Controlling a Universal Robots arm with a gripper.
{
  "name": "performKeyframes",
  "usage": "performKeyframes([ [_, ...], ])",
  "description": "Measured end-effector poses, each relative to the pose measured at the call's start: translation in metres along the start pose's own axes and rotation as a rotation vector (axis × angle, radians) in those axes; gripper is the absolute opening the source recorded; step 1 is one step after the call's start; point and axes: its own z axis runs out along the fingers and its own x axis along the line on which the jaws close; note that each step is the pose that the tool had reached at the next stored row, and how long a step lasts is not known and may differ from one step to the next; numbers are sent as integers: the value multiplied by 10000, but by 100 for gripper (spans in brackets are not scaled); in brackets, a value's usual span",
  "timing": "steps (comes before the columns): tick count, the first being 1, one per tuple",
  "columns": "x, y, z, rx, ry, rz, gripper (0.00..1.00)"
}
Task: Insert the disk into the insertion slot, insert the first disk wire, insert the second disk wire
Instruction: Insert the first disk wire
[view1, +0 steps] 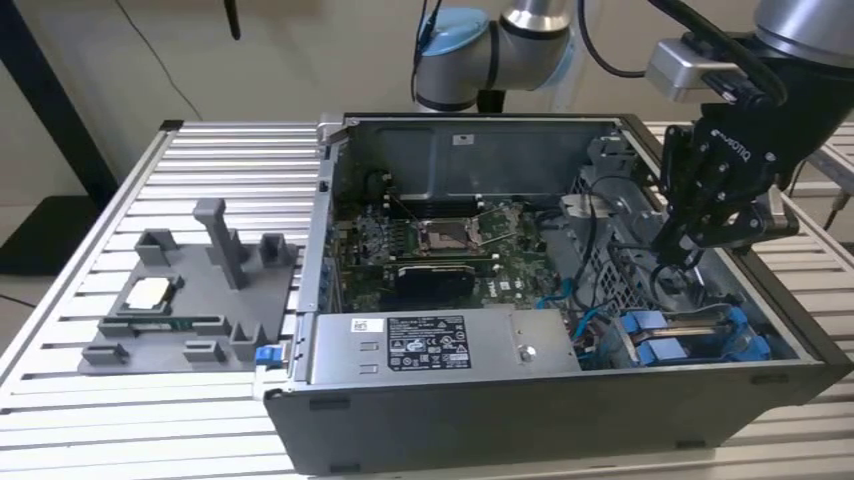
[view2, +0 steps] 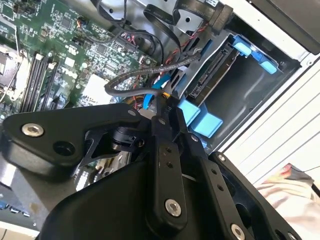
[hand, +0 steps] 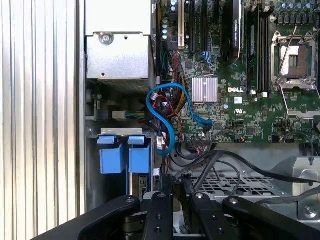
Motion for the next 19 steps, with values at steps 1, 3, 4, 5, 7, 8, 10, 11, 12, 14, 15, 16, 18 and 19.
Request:
performKeyframes([
  [1,0,0,0,0,1,0,19],
  [3,0,-5,3,0,2,-2,19],
  [4,0,-5,6,0,10,0,19],
  [5,0,-6,11,1,18,2,19],
  [7,2,-13,24,1,23,1,19],
  [8,7,-19,29,1,28,0,19],
  [10,31,-32,46,1,25,1,19],
  [11,44,-39,54,2,26,1,19],
  [12,57,-45,61,1,26,1,19],
  [14,81,-56,76,7,31,1,19],
  [15,93,-62,83,14,35,2,19],
  [16,107,-68,92,22,39,2,19],
  [18,135,-80,108,44,57,3,19],
  [19,150,-86,116,59,67,3,19],
])
